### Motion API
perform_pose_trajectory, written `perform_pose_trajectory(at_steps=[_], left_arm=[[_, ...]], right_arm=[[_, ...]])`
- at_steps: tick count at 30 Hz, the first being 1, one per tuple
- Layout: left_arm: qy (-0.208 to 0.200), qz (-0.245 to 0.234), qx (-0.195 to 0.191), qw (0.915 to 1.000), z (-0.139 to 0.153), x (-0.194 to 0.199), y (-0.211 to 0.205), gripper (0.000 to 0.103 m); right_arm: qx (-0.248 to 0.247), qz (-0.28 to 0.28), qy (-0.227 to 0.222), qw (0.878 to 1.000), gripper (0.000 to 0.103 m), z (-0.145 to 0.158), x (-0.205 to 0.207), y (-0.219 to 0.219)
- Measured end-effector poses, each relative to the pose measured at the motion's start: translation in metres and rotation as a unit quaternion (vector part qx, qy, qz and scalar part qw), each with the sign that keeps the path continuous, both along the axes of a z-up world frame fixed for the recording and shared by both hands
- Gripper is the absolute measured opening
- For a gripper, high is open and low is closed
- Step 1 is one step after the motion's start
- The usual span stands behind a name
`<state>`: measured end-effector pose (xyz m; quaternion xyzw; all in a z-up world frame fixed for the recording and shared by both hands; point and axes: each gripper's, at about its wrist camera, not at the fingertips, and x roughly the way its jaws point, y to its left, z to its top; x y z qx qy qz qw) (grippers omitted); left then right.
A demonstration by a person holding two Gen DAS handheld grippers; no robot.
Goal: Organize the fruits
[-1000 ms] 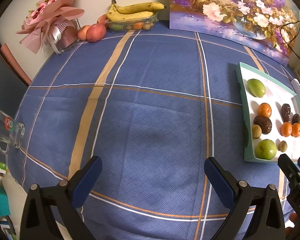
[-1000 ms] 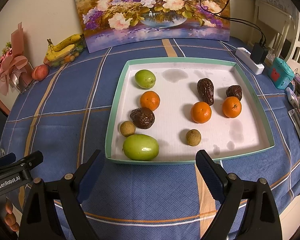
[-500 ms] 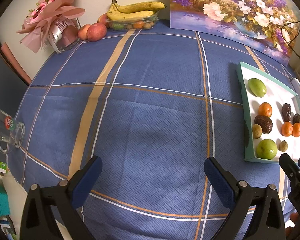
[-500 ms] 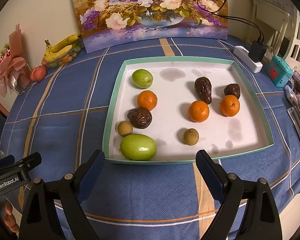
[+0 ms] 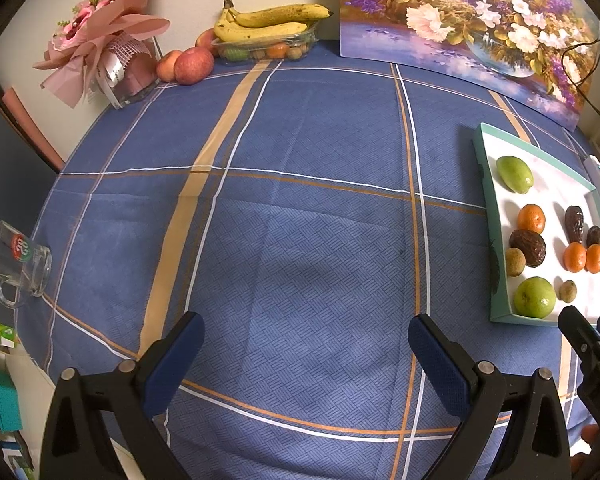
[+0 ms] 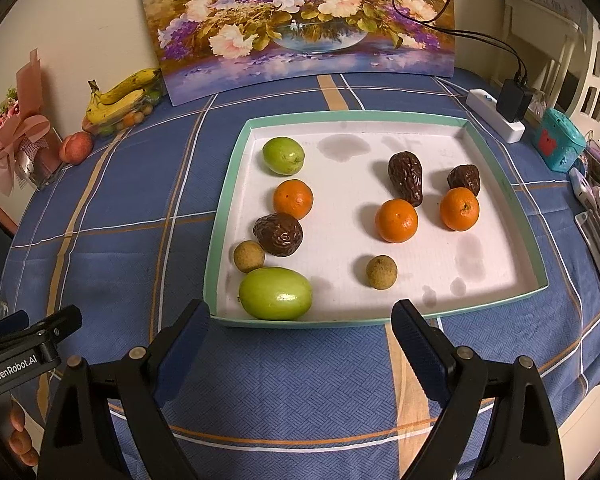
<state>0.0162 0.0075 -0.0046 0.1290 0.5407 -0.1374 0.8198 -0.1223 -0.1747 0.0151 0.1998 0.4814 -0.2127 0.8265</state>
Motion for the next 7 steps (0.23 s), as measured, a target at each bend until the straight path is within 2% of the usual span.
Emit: perform_pose_trajectory(at_steps=[7], left_arm=[[-0.003, -0.001, -0.001, 1.0, 0.0016, -0.0003, 0.0005, 0.103]], right_arm=[[0.001, 0.0, 0.0, 1.0, 0.092, -0.0008, -0.0007, -0.0004]])
